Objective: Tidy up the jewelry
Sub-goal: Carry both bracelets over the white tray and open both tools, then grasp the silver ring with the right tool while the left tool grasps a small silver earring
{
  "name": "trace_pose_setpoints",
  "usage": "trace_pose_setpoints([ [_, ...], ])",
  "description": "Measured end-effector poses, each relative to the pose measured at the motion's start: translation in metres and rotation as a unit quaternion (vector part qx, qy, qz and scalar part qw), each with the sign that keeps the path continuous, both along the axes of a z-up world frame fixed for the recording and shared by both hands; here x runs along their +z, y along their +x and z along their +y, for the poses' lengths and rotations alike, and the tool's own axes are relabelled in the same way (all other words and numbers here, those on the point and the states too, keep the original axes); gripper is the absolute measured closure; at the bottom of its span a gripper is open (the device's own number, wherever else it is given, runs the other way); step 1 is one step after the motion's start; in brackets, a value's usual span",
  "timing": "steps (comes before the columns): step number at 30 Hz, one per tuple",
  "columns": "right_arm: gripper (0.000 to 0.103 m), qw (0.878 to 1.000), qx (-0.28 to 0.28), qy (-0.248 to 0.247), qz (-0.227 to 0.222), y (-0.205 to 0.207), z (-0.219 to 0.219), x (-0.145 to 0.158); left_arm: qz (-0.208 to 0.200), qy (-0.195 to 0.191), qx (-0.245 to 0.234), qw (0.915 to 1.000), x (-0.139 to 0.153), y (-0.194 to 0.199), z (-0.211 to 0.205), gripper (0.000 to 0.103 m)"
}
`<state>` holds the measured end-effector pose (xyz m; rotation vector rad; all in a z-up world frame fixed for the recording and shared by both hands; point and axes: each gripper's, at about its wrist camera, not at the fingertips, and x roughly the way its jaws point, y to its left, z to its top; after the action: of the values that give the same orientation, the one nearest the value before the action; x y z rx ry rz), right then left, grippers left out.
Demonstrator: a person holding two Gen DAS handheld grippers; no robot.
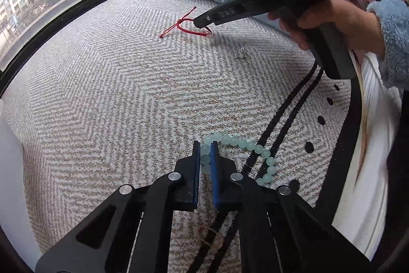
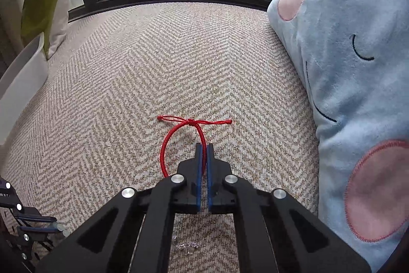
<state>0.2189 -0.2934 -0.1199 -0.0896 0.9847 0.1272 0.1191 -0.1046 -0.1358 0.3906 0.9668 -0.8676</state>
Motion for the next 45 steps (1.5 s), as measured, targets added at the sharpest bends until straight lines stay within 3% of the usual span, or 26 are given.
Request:
trace_pose_setpoints([
  [9, 0.099, 0.999, 0.035, 0.013, -0.032, -0.007, 0.053, 0.059, -0.049, -0.011, 0.059, 0.997, 0.064, 0.006, 0.059, 0.095],
  [17, 0.099, 0.989, 0.12, 0.064, -0.054, -0.003, 0.176, 0.101, -0.095, 0.022, 0.138, 0.9856, 0.111, 0.024, 0.158, 0.095],
  [24, 0.099, 0.978, 0.183, 0.086, -0.052, -0.002, 0.287, 0.105, -0.101, 0.055, 0.2, 0.9731, 0.115, 0.034, 0.237, 0.095],
  [29, 0.099, 0.973, 0.21, 0.083, -0.038, -0.008, 0.332, 0.09, -0.07, 0.073, 0.226, 0.9689, 0.095, 0.039, 0.267, 0.095],
  [30, 0.092, 0.973, 0.214, 0.084, -0.033, -0.009, 0.336, 0.087, -0.061, 0.075, 0.227, 0.9691, 0.091, 0.04, 0.271, 0.094],
  [31, 0.07, 0.973, 0.215, 0.082, -0.032, -0.008, 0.343, 0.086, -0.056, 0.081, 0.23, 0.9683, 0.088, 0.04, 0.273, 0.094],
  [33, 0.053, 0.972, 0.218, 0.081, -0.033, -0.009, 0.344, 0.085, -0.045, 0.085, 0.236, 0.9669, 0.083, 0.042, 0.275, 0.073],
  [35, 0.053, 0.972, 0.216, 0.086, -0.033, -0.01, 0.338, 0.088, -0.042, 0.08, 0.245, 0.9653, 0.083, 0.042, 0.278, 0.044],
  [39, 0.052, 0.977, 0.189, 0.09, -0.045, -0.013, 0.299, 0.098, -0.052, 0.074, 0.231, 0.9688, 0.092, 0.036, 0.267, 0.041],
  [45, 0.052, 0.988, 0.126, 0.055, -0.072, -0.035, 0.188, 0.114, -0.075, 0.038, 0.165, 0.9827, 0.113, 0.008, 0.215, 0.041],
])
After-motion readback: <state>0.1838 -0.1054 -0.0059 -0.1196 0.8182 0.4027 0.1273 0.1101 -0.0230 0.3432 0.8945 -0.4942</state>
